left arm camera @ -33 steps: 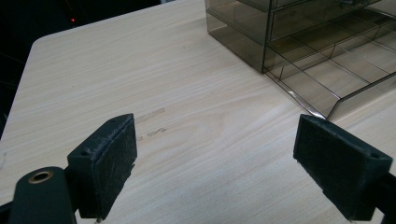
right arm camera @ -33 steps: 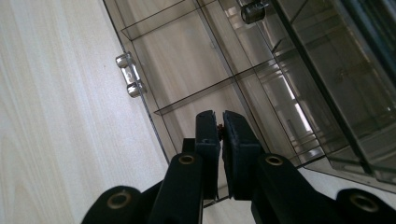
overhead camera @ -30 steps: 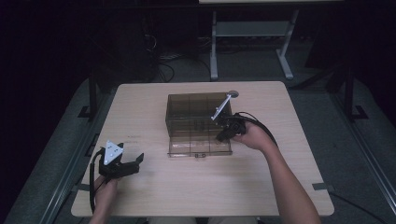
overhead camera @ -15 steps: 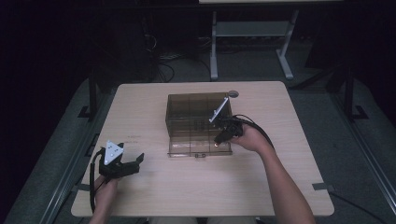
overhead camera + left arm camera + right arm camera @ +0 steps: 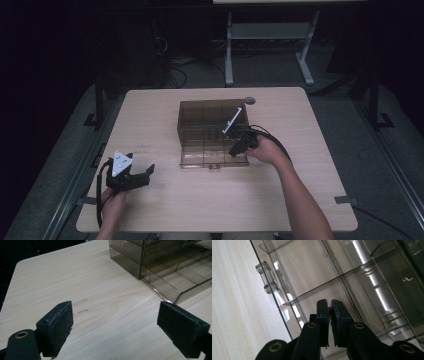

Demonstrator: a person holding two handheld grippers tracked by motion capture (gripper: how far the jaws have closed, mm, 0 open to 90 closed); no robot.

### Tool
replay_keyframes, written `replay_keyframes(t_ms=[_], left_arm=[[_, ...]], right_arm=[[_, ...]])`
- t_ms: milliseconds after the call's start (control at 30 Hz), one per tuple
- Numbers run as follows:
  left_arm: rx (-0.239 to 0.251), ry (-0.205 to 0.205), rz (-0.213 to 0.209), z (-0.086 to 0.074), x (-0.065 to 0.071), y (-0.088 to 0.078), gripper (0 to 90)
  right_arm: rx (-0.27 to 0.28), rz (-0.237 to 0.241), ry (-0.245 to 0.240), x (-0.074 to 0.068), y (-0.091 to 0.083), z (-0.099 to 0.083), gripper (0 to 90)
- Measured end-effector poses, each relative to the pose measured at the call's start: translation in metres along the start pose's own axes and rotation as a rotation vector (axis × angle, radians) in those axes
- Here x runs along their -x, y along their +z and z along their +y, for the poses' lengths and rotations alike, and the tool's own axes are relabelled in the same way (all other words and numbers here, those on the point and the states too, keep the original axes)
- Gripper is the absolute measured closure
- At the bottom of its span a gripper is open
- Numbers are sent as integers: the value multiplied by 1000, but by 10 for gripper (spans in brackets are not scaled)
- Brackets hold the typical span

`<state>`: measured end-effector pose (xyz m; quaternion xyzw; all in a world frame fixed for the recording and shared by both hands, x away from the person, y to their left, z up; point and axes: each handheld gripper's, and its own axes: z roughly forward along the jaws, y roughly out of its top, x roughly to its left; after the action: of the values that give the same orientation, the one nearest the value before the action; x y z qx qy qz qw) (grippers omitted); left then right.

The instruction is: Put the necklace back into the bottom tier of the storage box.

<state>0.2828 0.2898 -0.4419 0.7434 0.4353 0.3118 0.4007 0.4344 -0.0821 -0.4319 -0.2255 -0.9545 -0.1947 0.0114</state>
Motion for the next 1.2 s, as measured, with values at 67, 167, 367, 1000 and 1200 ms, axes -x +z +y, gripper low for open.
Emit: replay_keyframes(t_ms=[67, 167, 367, 1000, 1200], left_arm=[[0, -1, -2, 0, 0, 0, 129], [0, -1, -3, 0, 0, 0, 129], [-6, 7, -5, 0, 1, 0, 129], [-5, 4, -3, 0, 1, 1, 129], [-2, 2, -4, 0, 1, 1, 129]], right_arm=[[0, 0, 2, 0, 1, 0, 843], [0, 0, 7, 1, 2, 0, 843], [1, -6, 15, 1, 5, -1, 799], [35, -19, 21, -3, 0, -3, 673], [38, -16, 16, -5, -3, -3, 650]])
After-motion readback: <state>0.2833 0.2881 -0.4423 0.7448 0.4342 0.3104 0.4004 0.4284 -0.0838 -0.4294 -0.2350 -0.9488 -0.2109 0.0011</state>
